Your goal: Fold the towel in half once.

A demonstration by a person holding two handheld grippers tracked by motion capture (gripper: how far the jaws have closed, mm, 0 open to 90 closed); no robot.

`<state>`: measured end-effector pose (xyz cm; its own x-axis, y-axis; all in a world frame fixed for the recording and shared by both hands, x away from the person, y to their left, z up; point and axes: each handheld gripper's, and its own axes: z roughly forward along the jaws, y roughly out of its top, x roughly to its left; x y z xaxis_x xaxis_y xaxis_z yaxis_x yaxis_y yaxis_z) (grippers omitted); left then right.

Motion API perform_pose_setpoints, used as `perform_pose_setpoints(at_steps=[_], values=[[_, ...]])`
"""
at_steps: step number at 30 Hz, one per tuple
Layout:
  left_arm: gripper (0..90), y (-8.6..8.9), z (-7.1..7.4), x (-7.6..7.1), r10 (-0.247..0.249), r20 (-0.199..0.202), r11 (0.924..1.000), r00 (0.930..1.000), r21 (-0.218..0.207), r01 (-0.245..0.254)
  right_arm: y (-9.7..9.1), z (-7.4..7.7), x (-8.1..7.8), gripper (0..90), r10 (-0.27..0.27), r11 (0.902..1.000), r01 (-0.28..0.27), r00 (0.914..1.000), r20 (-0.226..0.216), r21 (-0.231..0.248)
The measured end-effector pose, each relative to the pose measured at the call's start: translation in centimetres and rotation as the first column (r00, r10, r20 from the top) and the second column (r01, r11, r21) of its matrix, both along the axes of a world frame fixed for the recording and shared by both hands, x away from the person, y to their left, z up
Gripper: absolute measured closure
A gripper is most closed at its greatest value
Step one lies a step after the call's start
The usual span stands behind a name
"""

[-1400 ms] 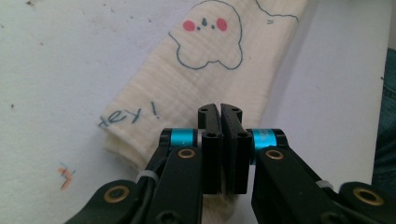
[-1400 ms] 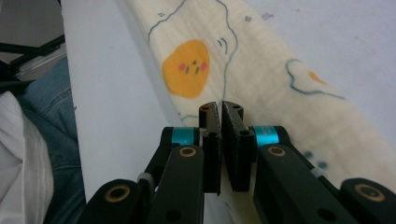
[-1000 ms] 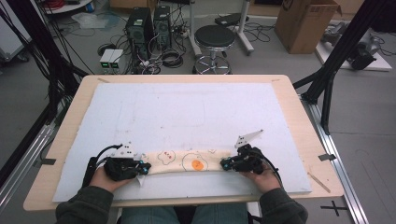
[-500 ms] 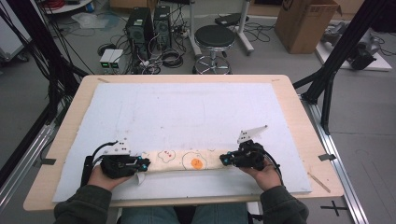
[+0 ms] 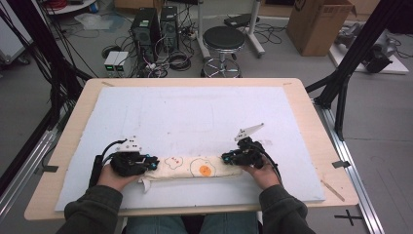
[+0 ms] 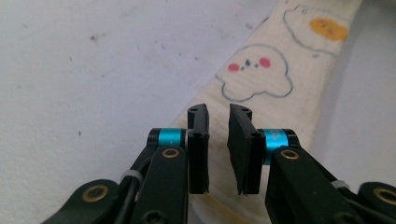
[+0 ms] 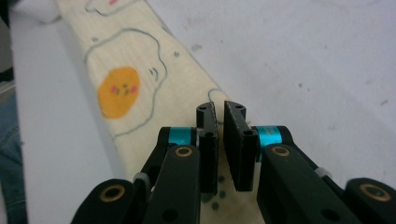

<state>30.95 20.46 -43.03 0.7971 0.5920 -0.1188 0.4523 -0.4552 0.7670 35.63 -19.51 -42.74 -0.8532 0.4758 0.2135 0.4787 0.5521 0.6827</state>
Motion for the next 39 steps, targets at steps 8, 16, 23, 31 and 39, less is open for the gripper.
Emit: perform_pose_setpoints(at_steps=[8,16,23,31,39], values=[[77.4,0.2,-0.7,0.0,0.010,-0.012,0.9995,0.9999,0.030,-0.010,-1.1,-0.9,-0.3,84.2,-0.033,0.9994,0.033,0.9991,-0.028,0.007],[78.1,0.6,-1.0,-0.3,0.019,0.004,0.9998,0.9998,0.010,-0.019,-2.7,-1.0,-0.7,84.1,-0.054,0.9982,0.054,0.9983,-0.021,0.026],[72.8,0.8,-0.3,-0.7,0.008,0.034,0.9997,0.9994,-0.021,-0.008,-2.6,-0.5,-1.0,79.1,-0.039,0.9979,0.039,0.9991,0.013,0.053],[84.4,1.2,0.5,-2.2,-0.079,0.051,0.9948,0.9955,-0.060,0.082,-3.0,0.7,-3.0,79.0,0.023,0.9976,-0.028,0.9971,0.073,0.063],[86.0,1.2,-0.3,-2.6,-0.114,0.009,0.9935,0.9934,0.002,0.114,-3.0,-0.2,-3.8,79.6,0.059,0.9979,-0.061,0.9970,0.050,0.022]])
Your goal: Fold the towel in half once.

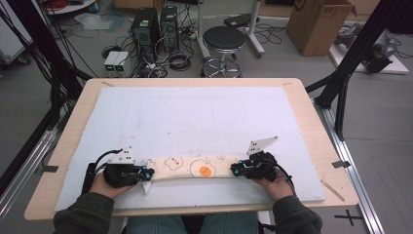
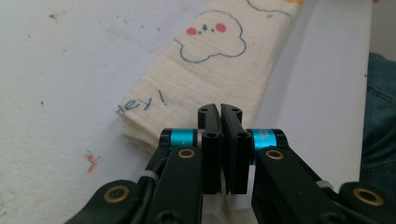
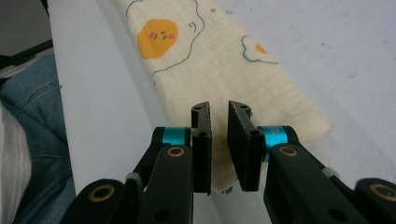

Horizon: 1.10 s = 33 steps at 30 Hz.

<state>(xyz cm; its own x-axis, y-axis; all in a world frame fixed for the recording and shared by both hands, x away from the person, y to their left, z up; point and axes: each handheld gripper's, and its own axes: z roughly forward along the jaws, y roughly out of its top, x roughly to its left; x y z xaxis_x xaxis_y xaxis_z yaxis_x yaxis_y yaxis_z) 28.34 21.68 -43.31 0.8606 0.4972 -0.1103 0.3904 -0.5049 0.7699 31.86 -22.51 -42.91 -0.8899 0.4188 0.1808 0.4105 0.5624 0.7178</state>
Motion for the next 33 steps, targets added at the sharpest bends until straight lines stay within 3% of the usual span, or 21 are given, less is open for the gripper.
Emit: perform_pose_setpoints(at_steps=[2,6,14,21,28,33], values=[[85.7,-0.1,-0.2,-0.1,-0.004,0.000,0.9998,1.0000,0.018,0.004,0.0,-0.1,0.0,79.6,0.005,0.9999,-0.005,1.0000,-0.003,-0.011],[85.2,-0.1,-0.4,-0.1,-0.001,0.006,0.9999,1.0000,0.016,0.000,0.1,-0.5,-0.1,79.6,0.007,0.9995,-0.007,1.0000,-0.004,-0.030],[85.2,0.0,-0.5,-0.3,0.001,0.012,0.9999,0.9999,0.017,-0.001,-0.4,-0.7,-0.1,79.6,-0.002,0.9999,0.001,0.9999,-0.011,-0.013],[85.1,0.1,-0.6,-0.3,0.007,0.012,0.9999,0.9999,0.009,-0.007,-0.9,-0.3,-0.5,79.6,-0.012,0.9999,0.012,0.9998,0.015,0.002],[85.1,0.0,-0.6,-0.3,0.008,0.016,0.9999,0.9998,0.013,-0.008,-0.9,-0.7,-0.6,80.0,-0.022,0.9995,0.022,0.9996,0.020,-0.023],[84.3,0.0,-0.6,-0.4,0.006,0.020,0.9999,0.9998,0.013,-0.006,-1.0,-0.9,-0.7,79.9,-0.028,0.9996,0.028,0.9993,0.026,-0.005]])
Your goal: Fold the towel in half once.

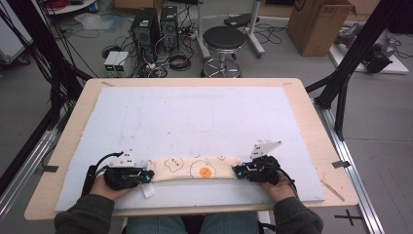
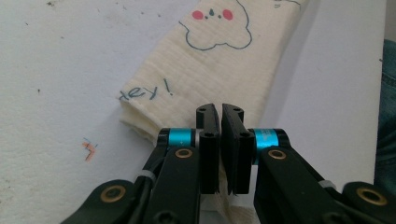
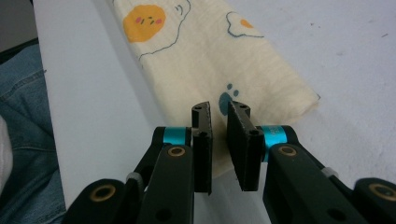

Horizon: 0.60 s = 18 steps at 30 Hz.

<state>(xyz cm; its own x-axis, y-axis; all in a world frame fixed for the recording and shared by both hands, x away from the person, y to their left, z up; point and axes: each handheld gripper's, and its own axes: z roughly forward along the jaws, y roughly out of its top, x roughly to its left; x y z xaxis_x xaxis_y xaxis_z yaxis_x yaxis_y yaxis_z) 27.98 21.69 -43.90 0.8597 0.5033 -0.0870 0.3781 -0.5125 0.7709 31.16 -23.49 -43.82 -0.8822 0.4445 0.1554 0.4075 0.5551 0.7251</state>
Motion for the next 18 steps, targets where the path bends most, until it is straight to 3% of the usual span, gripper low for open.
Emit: perform_pose_setpoints(at_steps=[4,18], values=[[79.5,0.07,0.05,0.00,0.008,-0.007,0.9998,0.9999,-0.018,-0.009,-0.12,0.01,0.07,77.6,-0.001,0.9997,0.002,0.9999,-0.014,0.023],[75.0,0.40,0.62,-0.11,0.021,0.006,0.9987,0.9998,-0.047,-0.021,0.17,0.59,-0.25,73.5,0.009,0.9986,-0.010,0.9998,0.019,0.051]])
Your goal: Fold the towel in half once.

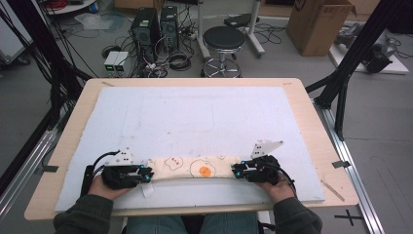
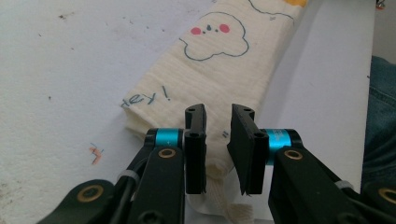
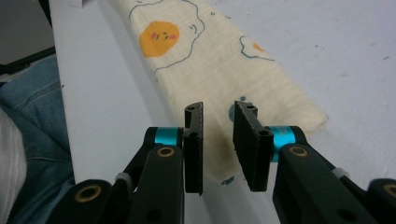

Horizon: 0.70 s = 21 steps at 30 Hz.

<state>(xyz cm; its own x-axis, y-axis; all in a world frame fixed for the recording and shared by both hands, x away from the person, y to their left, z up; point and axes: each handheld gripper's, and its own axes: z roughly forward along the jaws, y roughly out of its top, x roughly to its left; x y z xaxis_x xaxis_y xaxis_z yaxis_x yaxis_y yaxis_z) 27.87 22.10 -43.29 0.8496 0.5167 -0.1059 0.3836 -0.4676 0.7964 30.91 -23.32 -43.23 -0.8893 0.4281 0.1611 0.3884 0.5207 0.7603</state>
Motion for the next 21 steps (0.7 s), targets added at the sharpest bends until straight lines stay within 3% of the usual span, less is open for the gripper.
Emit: perform_pose_setpoints(at_steps=[21], values=[[74.9,-0.06,-0.09,0.08,-0.001,0.002,1.0000,1.0000,-0.001,0.001,0.03,0.00,0.25,72.8,-0.004,1.0000,0.004,1.0000,0.000,0.003]])
